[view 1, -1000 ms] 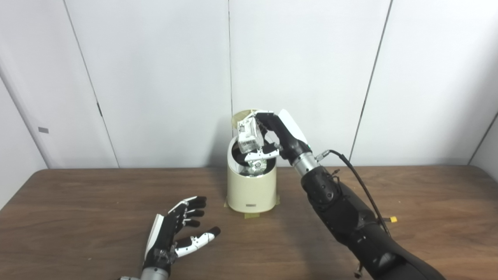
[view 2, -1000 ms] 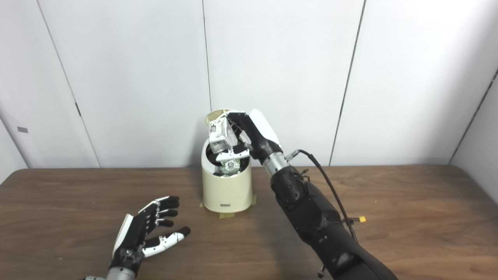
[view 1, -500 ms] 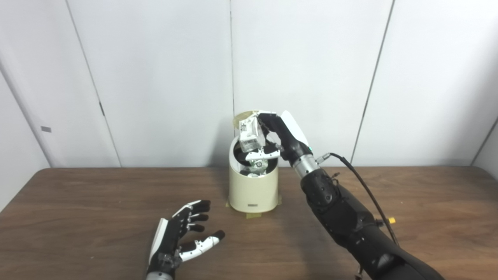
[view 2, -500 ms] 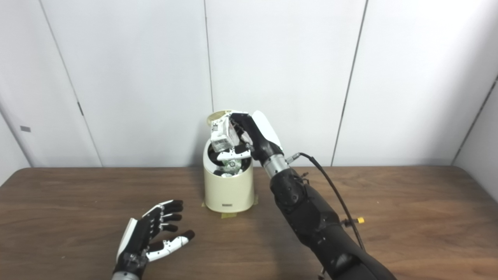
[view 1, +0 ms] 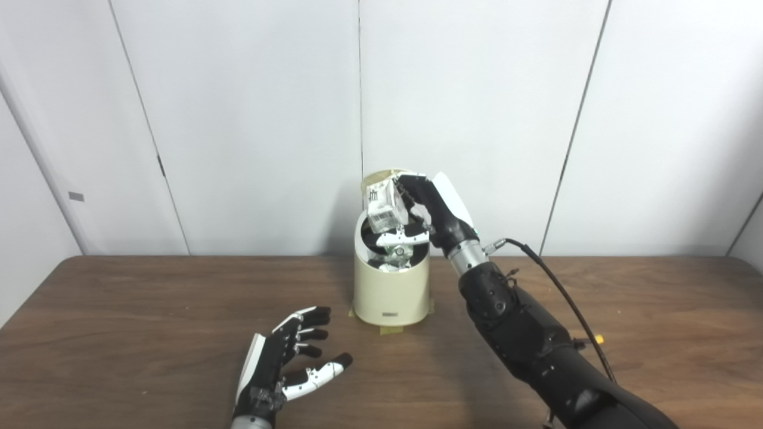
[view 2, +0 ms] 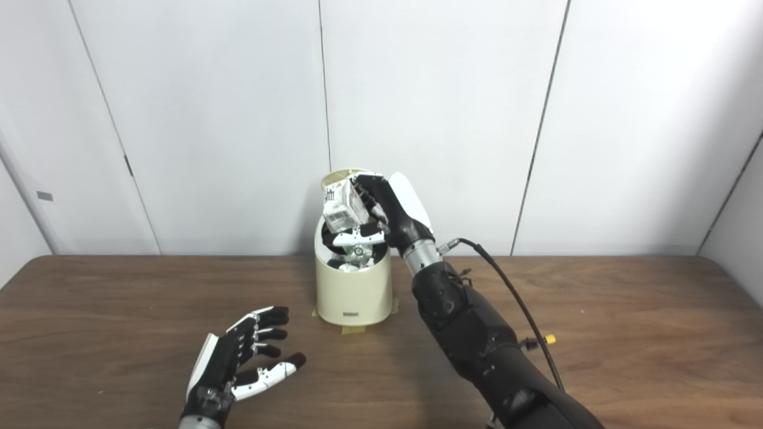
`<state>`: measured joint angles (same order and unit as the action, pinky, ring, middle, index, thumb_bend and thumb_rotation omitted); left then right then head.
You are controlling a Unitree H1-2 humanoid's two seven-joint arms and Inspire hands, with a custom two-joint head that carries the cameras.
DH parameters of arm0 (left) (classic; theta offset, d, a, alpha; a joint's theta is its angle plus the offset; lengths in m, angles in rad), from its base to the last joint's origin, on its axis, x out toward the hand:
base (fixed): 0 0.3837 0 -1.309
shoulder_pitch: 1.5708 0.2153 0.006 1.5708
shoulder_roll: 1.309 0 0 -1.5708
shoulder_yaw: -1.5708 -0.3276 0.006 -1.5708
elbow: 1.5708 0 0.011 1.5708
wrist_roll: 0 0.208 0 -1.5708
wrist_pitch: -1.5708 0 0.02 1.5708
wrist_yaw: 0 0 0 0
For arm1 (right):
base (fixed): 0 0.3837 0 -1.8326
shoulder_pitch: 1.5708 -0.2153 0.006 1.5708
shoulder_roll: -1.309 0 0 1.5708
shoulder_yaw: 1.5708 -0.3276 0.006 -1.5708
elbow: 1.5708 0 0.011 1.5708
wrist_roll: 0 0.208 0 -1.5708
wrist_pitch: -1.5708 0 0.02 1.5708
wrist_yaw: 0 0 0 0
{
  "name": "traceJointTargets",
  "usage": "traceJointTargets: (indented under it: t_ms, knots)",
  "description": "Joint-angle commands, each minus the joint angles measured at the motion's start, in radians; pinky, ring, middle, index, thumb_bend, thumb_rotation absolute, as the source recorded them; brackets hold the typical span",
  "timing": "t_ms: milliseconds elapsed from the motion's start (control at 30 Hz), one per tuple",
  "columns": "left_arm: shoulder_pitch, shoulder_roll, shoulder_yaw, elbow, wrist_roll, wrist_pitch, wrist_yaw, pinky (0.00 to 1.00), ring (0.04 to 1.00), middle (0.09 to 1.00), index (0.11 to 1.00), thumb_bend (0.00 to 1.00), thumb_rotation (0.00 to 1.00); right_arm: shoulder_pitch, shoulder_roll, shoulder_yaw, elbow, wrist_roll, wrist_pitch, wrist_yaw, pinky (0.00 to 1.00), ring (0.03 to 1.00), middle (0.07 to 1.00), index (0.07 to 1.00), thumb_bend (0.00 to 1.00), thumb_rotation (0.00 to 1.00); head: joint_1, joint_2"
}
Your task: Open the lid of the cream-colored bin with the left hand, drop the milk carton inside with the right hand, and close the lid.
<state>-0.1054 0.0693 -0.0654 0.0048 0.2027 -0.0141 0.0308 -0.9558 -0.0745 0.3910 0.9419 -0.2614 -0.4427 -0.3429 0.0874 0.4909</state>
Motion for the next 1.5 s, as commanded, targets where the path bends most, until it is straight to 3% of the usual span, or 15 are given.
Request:
traceJointTargets:
  t_ms: [0,1000,1467]
  knots:
    - [-0.004,-0.008,-0.004,-0.019,0.003,-0.012,0.005,0.61,0.717,0.765,0.759,0.71,0.11,-0.07,0.009,0.002,0.0,0.01,-0.027,-0.013,0.36,0.402,0.487,0.527,0.5,0.0,-0.001,0.0]
    - [-0.015,-0.006,-0.007,-0.001,0.007,-0.017,0.003,0.6,0.707,0.772,0.753,0.71,0.1,-0.153,-0.006,0.069,0.047,0.003,-0.027,-0.113,0.39,0.405,0.479,0.525,0.5,0.0,-0.006,0.002]
    - [-0.019,-0.013,-0.012,0.001,0.009,-0.012,0.007,0.58,0.7,0.764,0.75,0.71,0.09,-0.147,-0.038,0.173,0.055,-0.035,-0.027,-0.2,0.38,0.417,0.479,0.497,0.5,0.0,-0.004,0.005]
